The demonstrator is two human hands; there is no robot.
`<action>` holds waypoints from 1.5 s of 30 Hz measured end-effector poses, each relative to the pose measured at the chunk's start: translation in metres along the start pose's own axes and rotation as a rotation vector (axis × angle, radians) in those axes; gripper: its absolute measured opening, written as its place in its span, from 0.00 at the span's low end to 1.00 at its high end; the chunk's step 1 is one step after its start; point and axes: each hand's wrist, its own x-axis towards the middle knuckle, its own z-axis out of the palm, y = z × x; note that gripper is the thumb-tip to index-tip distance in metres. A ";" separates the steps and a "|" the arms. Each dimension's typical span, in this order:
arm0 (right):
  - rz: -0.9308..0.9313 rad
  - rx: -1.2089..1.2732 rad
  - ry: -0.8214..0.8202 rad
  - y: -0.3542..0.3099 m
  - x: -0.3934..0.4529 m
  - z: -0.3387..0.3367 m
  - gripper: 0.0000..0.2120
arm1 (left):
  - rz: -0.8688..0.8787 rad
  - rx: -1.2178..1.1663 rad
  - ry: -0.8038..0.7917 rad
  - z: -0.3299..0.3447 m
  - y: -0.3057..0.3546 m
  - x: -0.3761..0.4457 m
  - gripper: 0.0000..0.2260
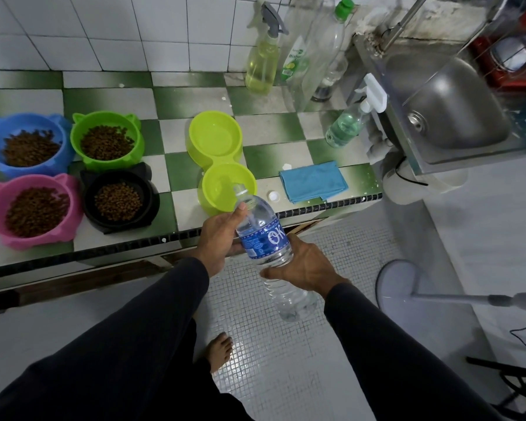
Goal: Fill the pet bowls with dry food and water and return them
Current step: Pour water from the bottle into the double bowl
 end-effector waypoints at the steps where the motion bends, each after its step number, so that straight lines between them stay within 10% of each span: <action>1: -0.002 0.002 0.001 0.000 0.000 0.000 0.41 | -0.001 0.001 -0.002 0.000 0.000 0.000 0.24; 45: -0.017 0.038 0.007 0.002 0.002 0.004 0.41 | 0.008 0.015 0.011 -0.004 -0.004 0.002 0.28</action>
